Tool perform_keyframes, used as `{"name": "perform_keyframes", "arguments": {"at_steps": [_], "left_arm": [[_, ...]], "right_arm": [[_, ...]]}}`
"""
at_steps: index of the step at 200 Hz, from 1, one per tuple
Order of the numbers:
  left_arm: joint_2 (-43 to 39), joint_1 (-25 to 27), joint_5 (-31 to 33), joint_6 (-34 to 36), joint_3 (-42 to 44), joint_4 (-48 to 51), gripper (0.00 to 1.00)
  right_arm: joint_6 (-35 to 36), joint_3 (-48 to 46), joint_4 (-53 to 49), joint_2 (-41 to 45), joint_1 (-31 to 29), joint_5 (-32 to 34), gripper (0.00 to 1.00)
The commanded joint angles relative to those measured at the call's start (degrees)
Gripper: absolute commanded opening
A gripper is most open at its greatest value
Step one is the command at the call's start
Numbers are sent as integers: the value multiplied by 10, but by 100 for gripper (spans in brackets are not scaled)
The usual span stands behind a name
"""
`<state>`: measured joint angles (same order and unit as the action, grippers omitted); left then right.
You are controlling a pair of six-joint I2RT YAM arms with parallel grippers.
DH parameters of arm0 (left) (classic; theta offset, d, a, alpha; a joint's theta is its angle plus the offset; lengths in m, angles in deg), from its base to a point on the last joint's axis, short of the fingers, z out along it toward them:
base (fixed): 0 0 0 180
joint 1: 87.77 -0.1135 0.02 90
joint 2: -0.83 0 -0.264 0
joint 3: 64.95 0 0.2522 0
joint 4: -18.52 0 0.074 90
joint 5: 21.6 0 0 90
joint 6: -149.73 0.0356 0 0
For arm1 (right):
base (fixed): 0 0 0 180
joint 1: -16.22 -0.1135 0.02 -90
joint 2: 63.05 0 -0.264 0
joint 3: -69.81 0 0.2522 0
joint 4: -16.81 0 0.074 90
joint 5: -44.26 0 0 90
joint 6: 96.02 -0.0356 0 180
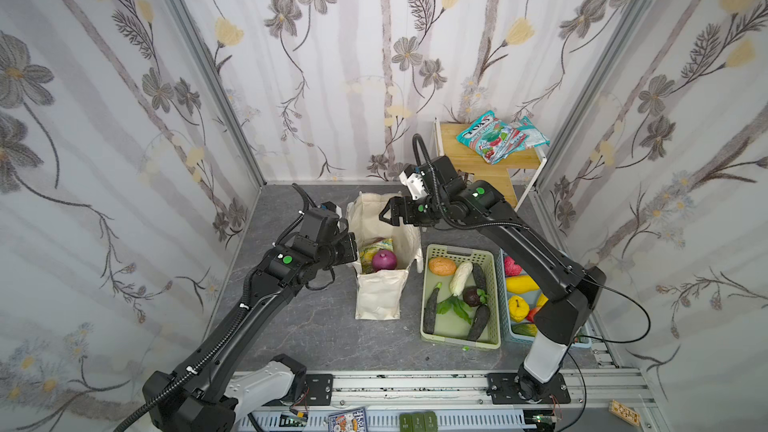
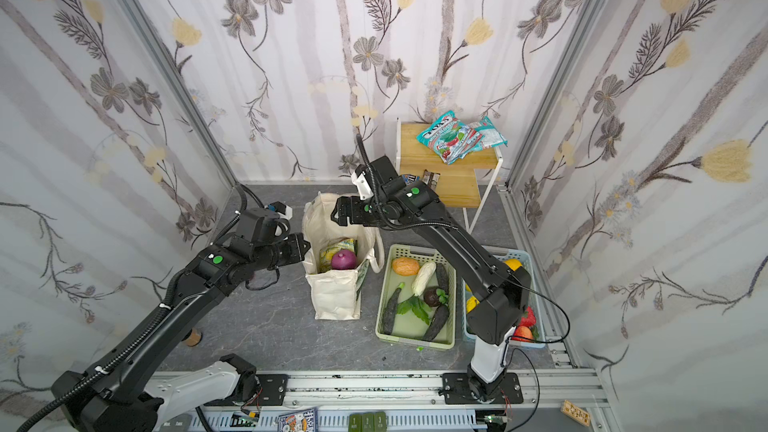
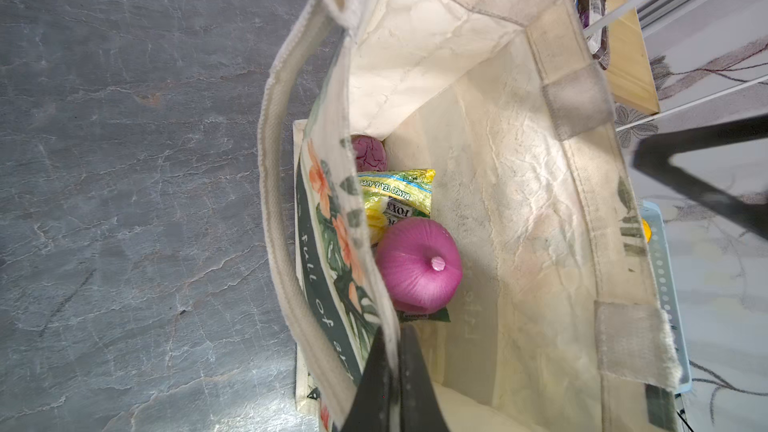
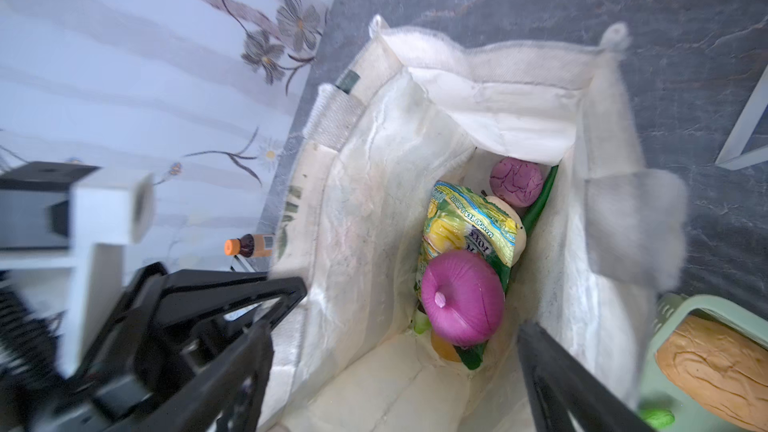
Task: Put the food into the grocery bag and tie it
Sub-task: 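Move the right gripper to the tote handle nearest the baskets and grasp it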
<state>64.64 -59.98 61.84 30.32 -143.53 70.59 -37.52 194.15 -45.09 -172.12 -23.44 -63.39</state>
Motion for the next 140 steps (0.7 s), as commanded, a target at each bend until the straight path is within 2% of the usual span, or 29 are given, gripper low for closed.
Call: {"name": "perform_keyframes", "arguments": {"at_steps": [1, 29, 46, 76, 99, 140], "left_arm": [[3, -2, 3, -4, -3, -17, 0], [10, -2, -4, -4, -3, -19, 0], [14, -2, -5, -2, -2, -19, 0], [15, -4, -6, 0, 1, -17, 0], [16, -5, -8, 2, 2, -13, 0], [9, -10, -5, 2, 4, -5, 0]], "right_arm": [[-15, -46, 12, 47, 25, 10, 89], [-34, -183, 55, 124, 75, 4, 85], [-63, -297, 122, 165, 107, -18, 80], [-129, -447, 246, 204, 125, -41, 64], [-155, -491, 319, 195, 121, -45, 57], [-142, -476, 362, 118, 114, -35, 51]]}}
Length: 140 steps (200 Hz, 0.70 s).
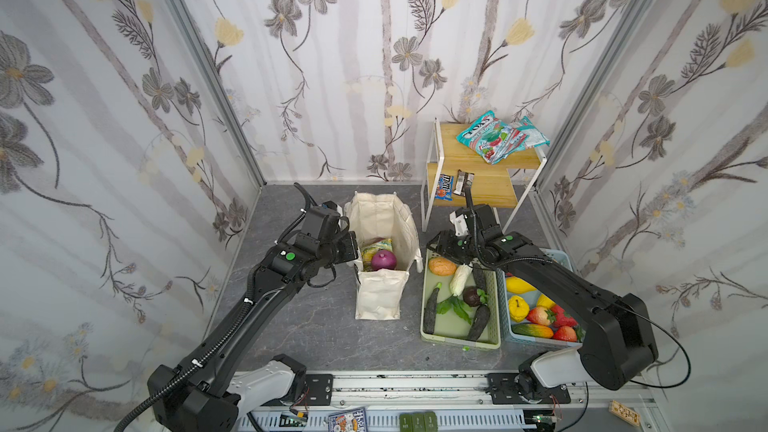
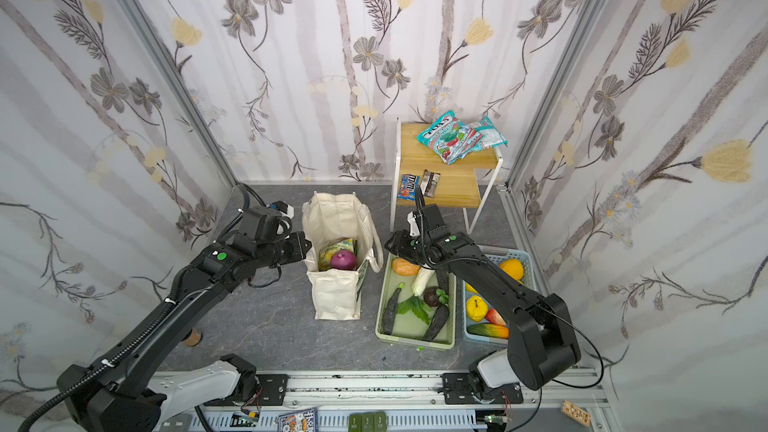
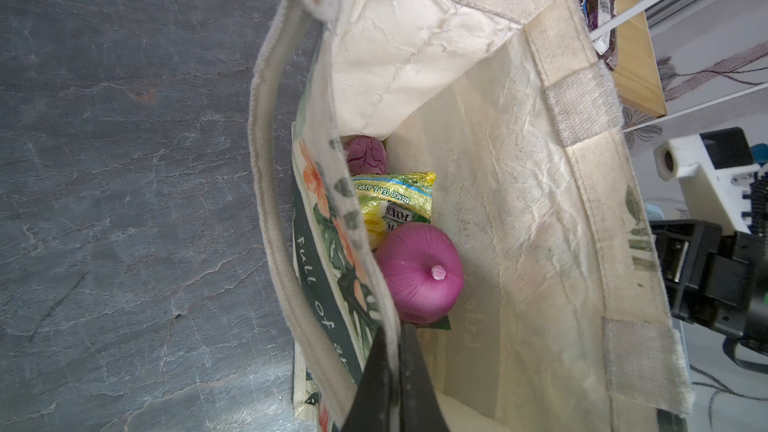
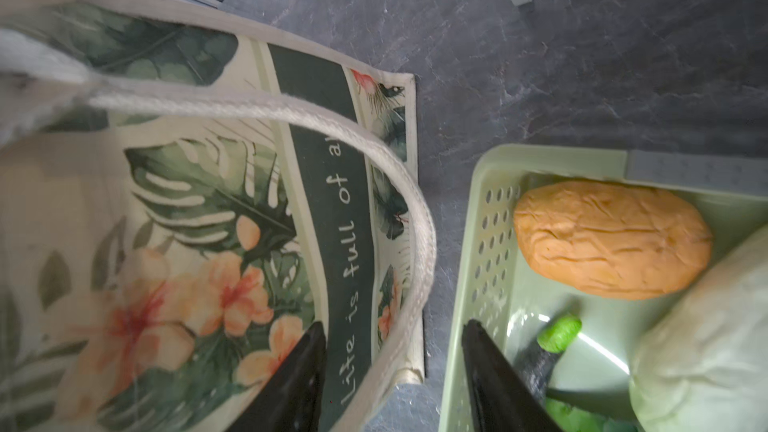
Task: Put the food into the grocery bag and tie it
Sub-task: 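Move the right gripper to the tote handle nearest the baskets and grasp it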
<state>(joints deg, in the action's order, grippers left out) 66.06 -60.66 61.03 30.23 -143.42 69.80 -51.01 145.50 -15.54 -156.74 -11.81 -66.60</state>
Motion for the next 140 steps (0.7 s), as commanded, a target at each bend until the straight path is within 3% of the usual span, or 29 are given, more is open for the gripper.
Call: {"name": "perform_keyframes", "arguments": {"at_steps": [1, 88, 140], "left_arm": [[-6, -3, 4, 3, 3, 3, 0], [-27, -17, 12, -3, 20, 12, 0], [-29, -17, 12, -6, 20, 13, 0]], "right_arm": [[-6, 11, 67, -38, -3, -4, 51], [48, 68, 60, -146, -30, 17, 53], [60, 66, 57, -170, -45, 40, 49]]}}
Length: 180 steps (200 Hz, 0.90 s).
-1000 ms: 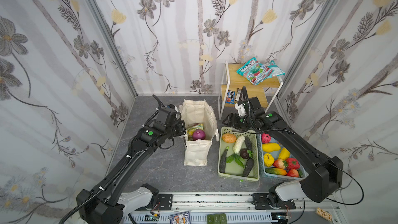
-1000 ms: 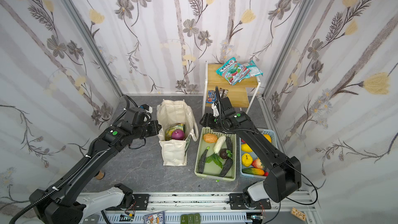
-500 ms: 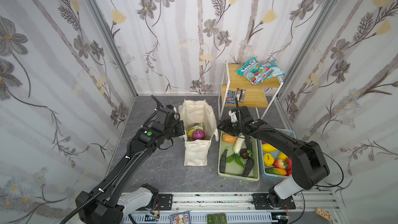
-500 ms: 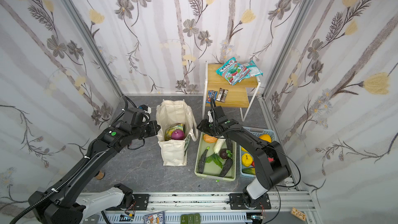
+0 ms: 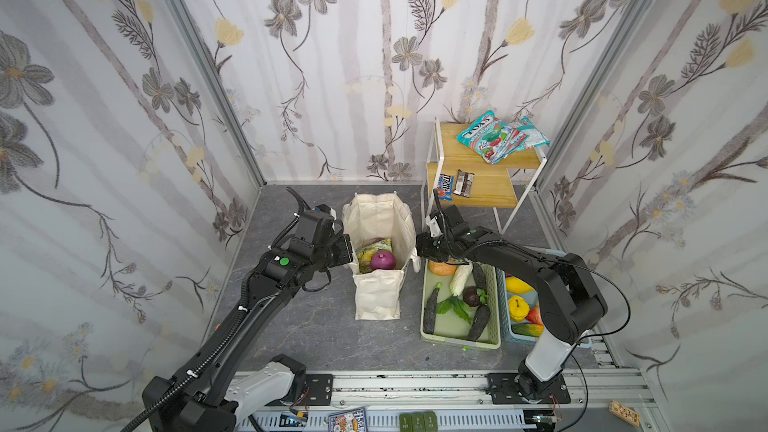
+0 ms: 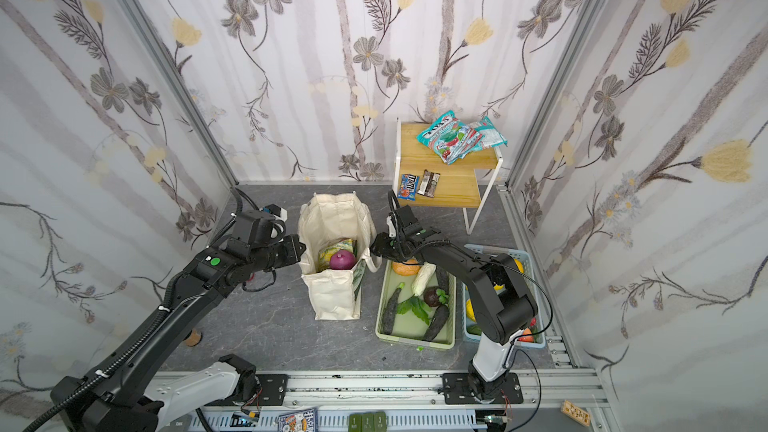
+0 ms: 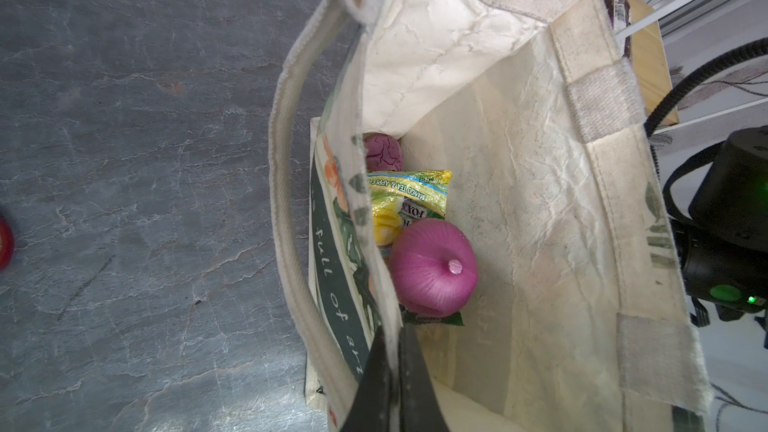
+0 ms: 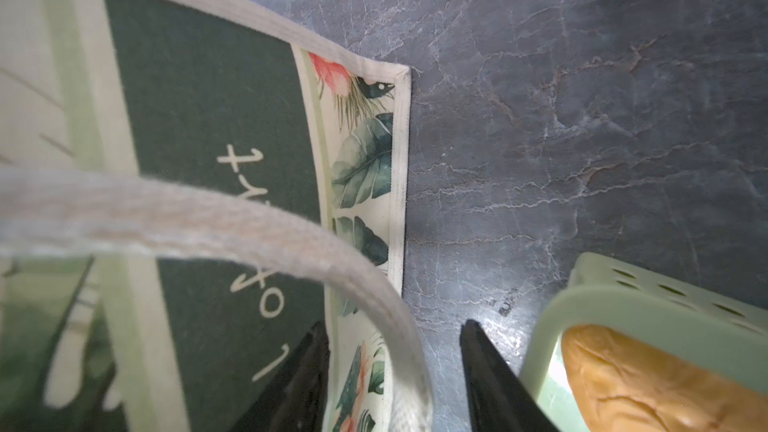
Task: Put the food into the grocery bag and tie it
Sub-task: 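Move the right gripper to the tote handle nearest the baskets and grasp it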
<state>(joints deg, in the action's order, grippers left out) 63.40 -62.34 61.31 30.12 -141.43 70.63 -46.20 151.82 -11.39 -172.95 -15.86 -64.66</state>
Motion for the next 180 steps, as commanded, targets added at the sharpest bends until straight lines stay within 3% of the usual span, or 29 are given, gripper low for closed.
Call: {"name": "perform_keyframes", "arguments": {"at_steps": [1, 28, 57, 114, 150, 180], "left_arm": [[-3, 0, 9, -6, 1, 5, 0], [-4, 0, 10, -11, 1, 3, 0], [-12, -6, 4, -16, -13, 11, 38], [-36, -84, -61, 7, -57, 51, 67], [-16, -192, -110, 22, -22, 49, 70], [14, -258, -201, -2, 80, -52, 61]], "right_arm": [[12, 2, 15, -7, -5, 21, 48], [16, 3, 23, -12, -9, 18, 33], [13, 2, 15, 1, -8, 22, 29], [22, -10, -1, 38, 3, 28, 16], [23, -10, -1, 43, 3, 25, 17], [32, -8, 4, 34, 0, 31, 37]]}}
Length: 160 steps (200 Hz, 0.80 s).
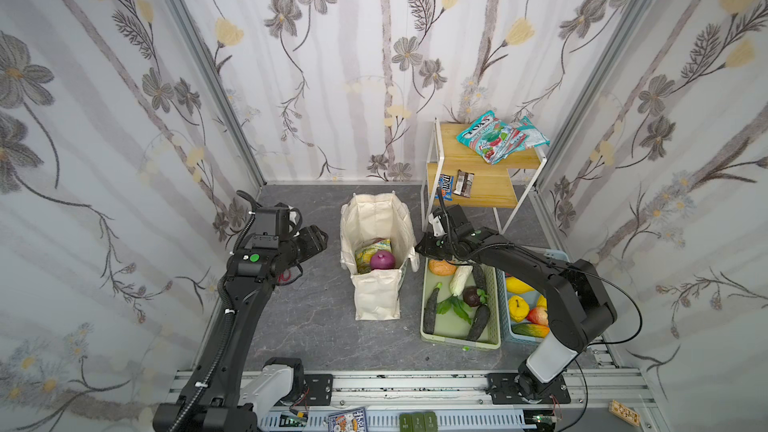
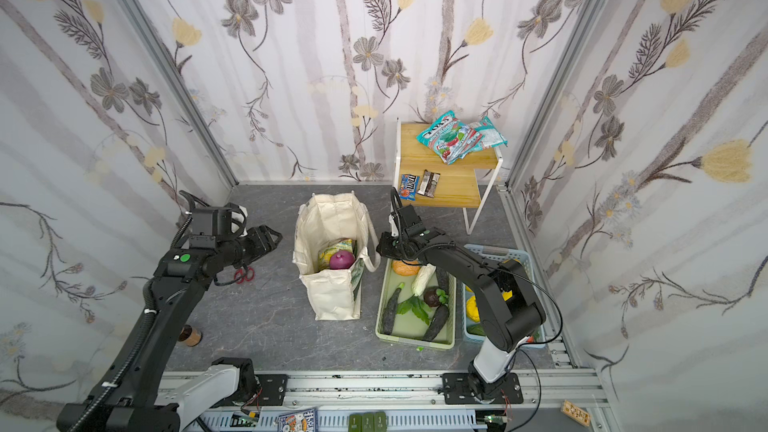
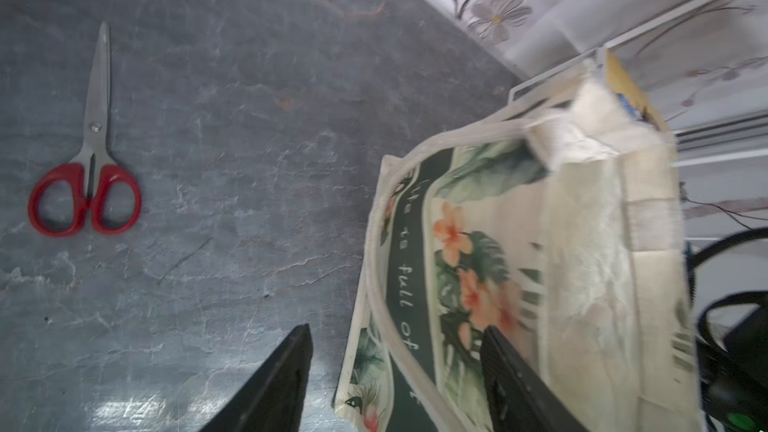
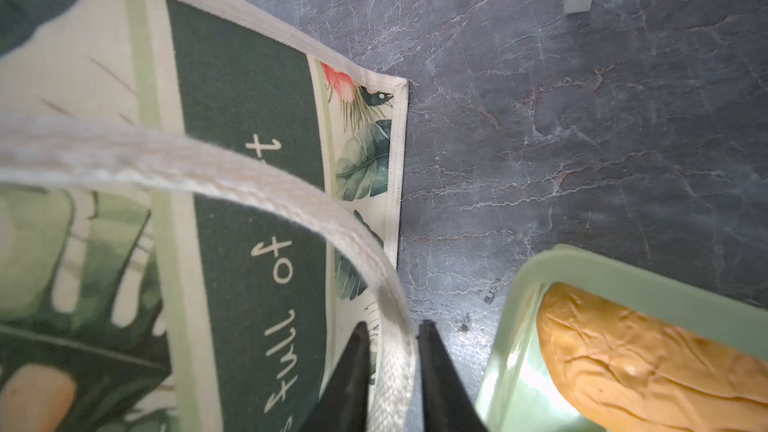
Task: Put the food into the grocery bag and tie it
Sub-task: 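Release the bag rim and grasp the other tote handle with the left gripper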
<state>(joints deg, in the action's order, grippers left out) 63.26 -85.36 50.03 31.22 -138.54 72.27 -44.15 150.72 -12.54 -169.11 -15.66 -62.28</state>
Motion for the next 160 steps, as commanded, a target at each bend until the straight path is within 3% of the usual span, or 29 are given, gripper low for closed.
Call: {"name": "perform_keyframes", "arguments": {"at_steps": [1, 44, 97, 130, 160], "left_arm": [[16, -29, -90, -13, 55, -72, 60], [59, -22, -133, -36, 119, -184, 56], [144, 30, -102, -43, 131, -245, 55], [178, 31, -66, -46, 134, -255, 50], [211, 31, -93, -63, 139, -291, 38]], "right_arm": [[11, 3, 15, -5, -2, 8, 37], [10, 2, 33, -23, -5, 7, 41], [8, 0, 36, -28, -5, 3, 41], [4, 2, 37, -30, -6, 2, 40], [1, 6, 36, -33, -7, 0, 39]]}}
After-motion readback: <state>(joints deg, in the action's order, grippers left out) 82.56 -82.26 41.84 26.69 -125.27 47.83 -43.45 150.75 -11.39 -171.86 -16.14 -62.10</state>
